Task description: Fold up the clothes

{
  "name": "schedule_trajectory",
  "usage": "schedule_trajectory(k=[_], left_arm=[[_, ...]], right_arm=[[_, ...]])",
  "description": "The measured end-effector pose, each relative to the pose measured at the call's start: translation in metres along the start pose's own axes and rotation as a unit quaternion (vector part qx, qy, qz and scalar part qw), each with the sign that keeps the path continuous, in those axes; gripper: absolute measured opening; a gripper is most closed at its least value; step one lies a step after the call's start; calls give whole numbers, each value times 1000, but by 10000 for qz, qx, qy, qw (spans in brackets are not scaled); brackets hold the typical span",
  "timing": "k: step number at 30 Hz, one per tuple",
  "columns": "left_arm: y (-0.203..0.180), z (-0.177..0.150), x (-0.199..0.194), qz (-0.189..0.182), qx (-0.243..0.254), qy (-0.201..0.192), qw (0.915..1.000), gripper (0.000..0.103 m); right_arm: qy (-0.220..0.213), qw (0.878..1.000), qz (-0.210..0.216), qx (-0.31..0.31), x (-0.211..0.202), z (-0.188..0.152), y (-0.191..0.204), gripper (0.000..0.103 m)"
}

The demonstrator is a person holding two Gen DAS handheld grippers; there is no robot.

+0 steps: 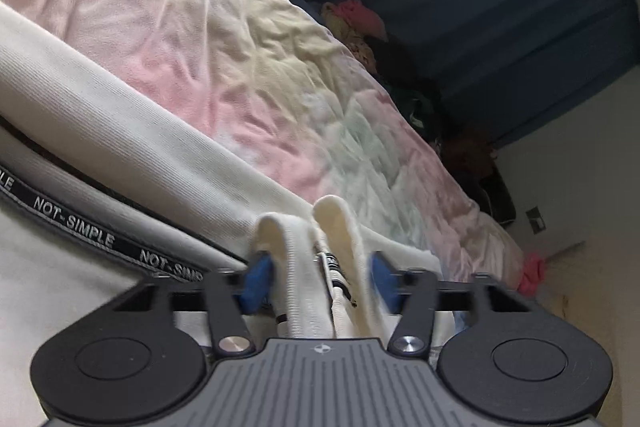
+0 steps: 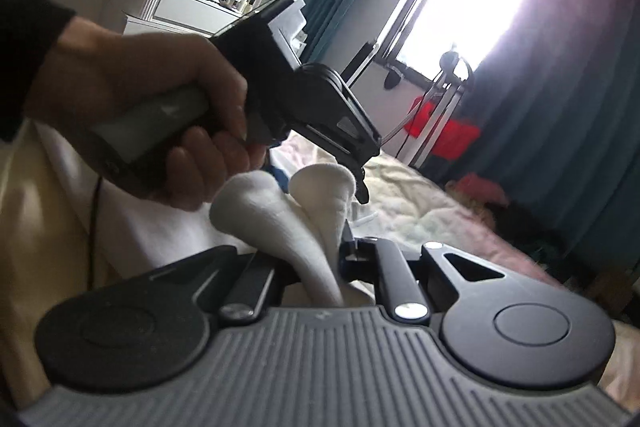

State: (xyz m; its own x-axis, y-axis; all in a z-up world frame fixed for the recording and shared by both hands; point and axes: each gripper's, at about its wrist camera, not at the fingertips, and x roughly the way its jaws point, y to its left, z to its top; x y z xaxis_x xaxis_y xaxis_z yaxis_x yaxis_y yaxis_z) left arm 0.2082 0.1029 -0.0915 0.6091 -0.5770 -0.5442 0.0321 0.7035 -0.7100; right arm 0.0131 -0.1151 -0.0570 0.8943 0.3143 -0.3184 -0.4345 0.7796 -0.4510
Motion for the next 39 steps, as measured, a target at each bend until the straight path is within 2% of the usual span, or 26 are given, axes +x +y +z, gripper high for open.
schedule_trajectory(k=[1, 2, 3, 5, 8, 11, 13, 16, 18, 19, 20, 21, 22, 24, 25, 27, 30, 32, 34, 36, 39], left_arm=[[3, 2, 2, -19, -22, -9, 10000, 30], [4, 6, 1, 33, -18, -54, 10000, 13], [4, 10, -5, 153, 21, -216, 9996, 8], [3, 18, -18, 385, 101, -540, 9978, 7], [2, 33, -39, 521, 325, -880, 9942, 6], [12, 40, -38, 1086, 582, -834, 9889, 5], [25, 39, -32, 1211, 483, -632, 9894, 5], [30, 36, -36, 1247, 467, -581, 9894, 14], [21, 31, -48, 1149, 569, -671, 9895, 19], [16, 29, -55, 1101, 621, -715, 9894, 23], [11, 23, -63, 1073, 679, -764, 9890, 32], [7, 18, -71, 1059, 719, -796, 9886, 40], [4, 12, -79, 1032, 741, -804, 9886, 43], [-4, -6, -96, 932, 750, -759, 9899, 52], [-7, -14, -103, 841, 737, -742, 9910, 54], [-14, -35, -116, 595, 744, -768, 9925, 65], [-20, -64, -122, 570, 765, -820, 9921, 67], [-22, -76, -117, 739, 878, -677, 9911, 67], [-24, -86, -113, 891, 1010, -581, 9892, 67], [-28, -92, -111, 1023, 1159, -528, 9866, 67], [-32, -101, -103, 1140, 1336, -385, 9837, 62]], right_arm=[[5, 10000, 63, 51, 5, -1, 1, 12], [-43, 9999, 125, 84, 7, -1, 6, 12], [-90, 9997, 187, 118, 9, -2, 10, 12], [-299, 9991, 279, 125, 17, 0, 12, 12], [-480, 9976, 480, 131, 36, 5, 17, 12], [-331, 9961, 808, 87, 54, 2, 31, 14], [-164, 9951, 971, 10, 64, -4, 39, 15], [-93, 9949, 1008, -19, 65, -4, 40, 18], [32, 9932, 1164, 87, 66, 4, 35, 29], [97, 9917, 1271, 160, 66, 6, 33, 35], [100, 9894, 1431, 213, 65, 8, 31, 49], [75, 9869, 1593, 227, 62, 9, 30, 57], [32, 9844, 1740, 272, 59, 10, 30, 67], [13, 9773, 2062, 480, 51, 15, 26, 68], [11, 9752, 2131, 599, 44, 18, 24, 68], [-57, 9719, 2192, 861, 31, 24, 15, 68], [-2, 9748, 1916, 1145, 15, 31, -1, 68], [185, 9840, 1323, 1175, 9, 33, -14, 68], [292, 9875, 811, 1321, 6, 32, -31, 68], [526, 9830, 326, 1727, 12, 29, -50, 68], [1129, 9616, -287, 2486, 29, 15, -77, 68]])
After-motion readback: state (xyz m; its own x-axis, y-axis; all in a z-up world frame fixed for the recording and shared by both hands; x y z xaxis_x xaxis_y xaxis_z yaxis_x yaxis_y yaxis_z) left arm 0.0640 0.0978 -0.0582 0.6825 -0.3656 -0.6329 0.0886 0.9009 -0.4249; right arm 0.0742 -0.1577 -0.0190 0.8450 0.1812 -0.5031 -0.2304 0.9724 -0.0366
